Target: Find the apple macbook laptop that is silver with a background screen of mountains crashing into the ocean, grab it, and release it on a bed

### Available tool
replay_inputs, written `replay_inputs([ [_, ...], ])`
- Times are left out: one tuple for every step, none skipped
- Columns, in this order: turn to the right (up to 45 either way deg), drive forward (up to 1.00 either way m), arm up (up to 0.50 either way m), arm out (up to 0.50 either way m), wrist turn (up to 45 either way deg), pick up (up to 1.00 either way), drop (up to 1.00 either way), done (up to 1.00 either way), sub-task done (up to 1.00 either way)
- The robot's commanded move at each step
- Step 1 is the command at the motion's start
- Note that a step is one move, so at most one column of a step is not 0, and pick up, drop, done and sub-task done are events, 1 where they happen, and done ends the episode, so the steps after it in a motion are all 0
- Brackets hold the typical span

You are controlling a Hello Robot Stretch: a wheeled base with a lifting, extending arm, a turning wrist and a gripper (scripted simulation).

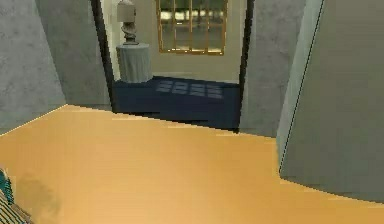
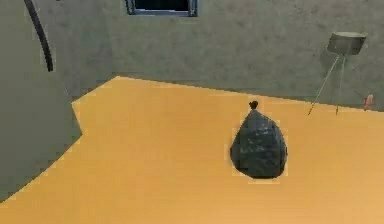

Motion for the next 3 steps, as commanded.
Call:
replay_inputs([
  [0.0,1.00,0.00,0.00,0.0,0.00,0.00,0.00,0.00],
  [0.0,1.00,0.00,0.00,0.0,0.00,0.00,0.00,0.00],
  [6.0,0.00,0.00,0.00,0.0,0.00,0.00,0.00,0.00],
])
